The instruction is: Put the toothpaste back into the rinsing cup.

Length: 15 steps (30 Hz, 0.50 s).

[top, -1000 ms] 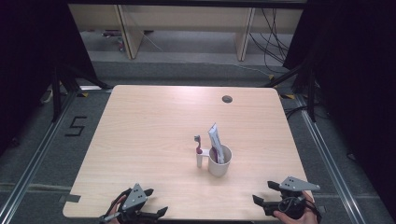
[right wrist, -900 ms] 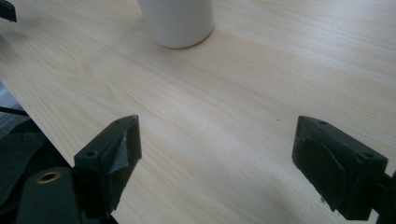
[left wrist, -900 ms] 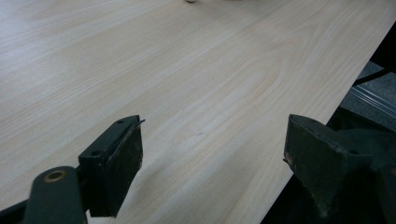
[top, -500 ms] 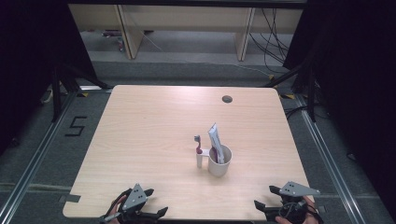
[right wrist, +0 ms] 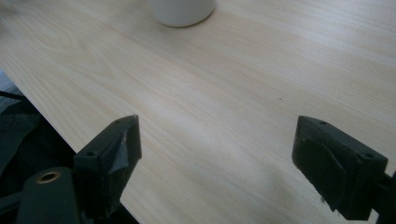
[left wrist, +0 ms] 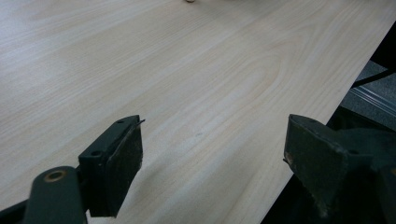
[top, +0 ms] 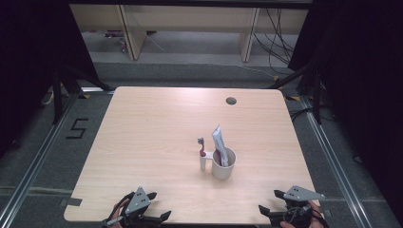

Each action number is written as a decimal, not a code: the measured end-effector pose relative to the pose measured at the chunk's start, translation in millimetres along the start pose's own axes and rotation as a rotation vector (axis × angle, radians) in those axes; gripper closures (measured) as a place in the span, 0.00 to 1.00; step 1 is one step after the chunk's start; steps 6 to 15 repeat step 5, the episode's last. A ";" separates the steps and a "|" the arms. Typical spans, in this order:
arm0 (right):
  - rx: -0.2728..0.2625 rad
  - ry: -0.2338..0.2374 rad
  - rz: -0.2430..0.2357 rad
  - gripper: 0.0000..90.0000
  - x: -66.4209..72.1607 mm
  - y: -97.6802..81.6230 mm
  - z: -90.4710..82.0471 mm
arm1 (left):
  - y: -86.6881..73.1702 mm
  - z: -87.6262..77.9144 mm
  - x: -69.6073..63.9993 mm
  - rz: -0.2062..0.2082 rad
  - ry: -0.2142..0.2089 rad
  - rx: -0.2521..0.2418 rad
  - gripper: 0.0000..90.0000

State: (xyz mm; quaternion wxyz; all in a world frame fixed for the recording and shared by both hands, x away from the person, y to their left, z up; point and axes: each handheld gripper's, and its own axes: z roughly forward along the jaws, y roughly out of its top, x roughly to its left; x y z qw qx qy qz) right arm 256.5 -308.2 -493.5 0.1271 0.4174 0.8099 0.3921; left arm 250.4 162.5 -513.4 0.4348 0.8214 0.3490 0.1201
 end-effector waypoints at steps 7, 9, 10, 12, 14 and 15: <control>0.004 0.006 0.022 0.19 2.0 -0.4 0.6 | 0.1 -0.3 0.6 -0.004 -0.003 -0.008 0.21; 0.004 0.006 0.022 0.19 2.0 -0.4 0.6 | 0.1 -0.3 0.6 -0.004 -0.003 -0.008 0.21; 0.004 0.006 0.022 0.19 2.0 -0.4 0.6 | 0.1 -0.3 0.6 -0.004 -0.003 -0.008 0.21; 0.004 0.006 0.022 0.19 2.0 -0.4 0.6 | 0.1 -0.3 0.6 -0.004 -0.003 -0.008 0.21; 0.004 0.006 0.022 0.19 2.0 -0.4 0.6 | 0.1 -0.3 0.6 -0.004 -0.003 -0.008 0.21; 0.004 0.006 0.022 0.19 2.0 -0.4 0.6 | 0.1 -0.3 0.6 -0.004 -0.003 -0.008 0.21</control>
